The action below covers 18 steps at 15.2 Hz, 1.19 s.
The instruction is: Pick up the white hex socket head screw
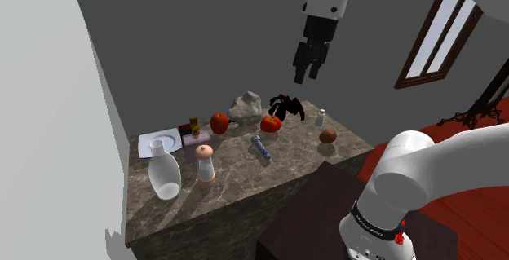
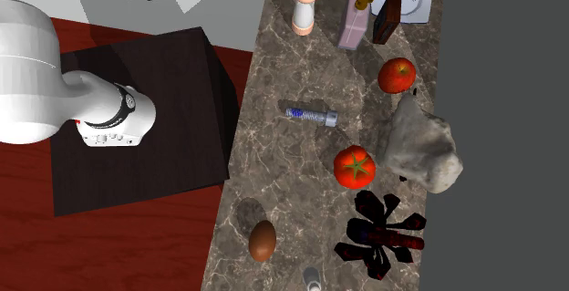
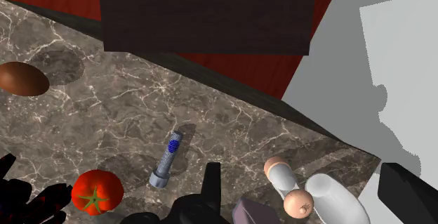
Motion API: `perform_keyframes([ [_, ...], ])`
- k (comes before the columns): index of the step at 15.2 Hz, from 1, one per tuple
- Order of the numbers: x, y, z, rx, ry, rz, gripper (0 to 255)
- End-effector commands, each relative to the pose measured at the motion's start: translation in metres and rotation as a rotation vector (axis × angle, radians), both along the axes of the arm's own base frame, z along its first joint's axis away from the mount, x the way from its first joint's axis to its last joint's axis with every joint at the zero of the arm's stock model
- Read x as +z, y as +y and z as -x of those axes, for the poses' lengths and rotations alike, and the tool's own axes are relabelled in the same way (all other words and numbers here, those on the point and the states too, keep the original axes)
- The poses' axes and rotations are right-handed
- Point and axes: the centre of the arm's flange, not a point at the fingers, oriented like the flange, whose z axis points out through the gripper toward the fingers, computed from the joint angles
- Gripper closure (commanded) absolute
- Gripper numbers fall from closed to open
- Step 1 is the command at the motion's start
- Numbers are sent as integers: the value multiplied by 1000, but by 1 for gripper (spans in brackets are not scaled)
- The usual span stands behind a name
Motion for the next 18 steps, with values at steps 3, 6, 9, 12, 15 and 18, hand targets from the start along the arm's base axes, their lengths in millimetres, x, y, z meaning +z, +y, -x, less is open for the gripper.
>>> perform_keyframes([
  [3, -22, -4, -14, -21, 5, 1, 0],
  [6, -55, -11, -36, -52, 13, 1, 0],
  [9, -88, -19, -56, -84, 21, 2, 0],
  [12, -121, -27, -77, -115, 29, 3, 0],
  [15, -155, -36, -96, -146, 37, 4, 0],
  [18, -188, -46, -116, -178, 45, 4, 0],
])
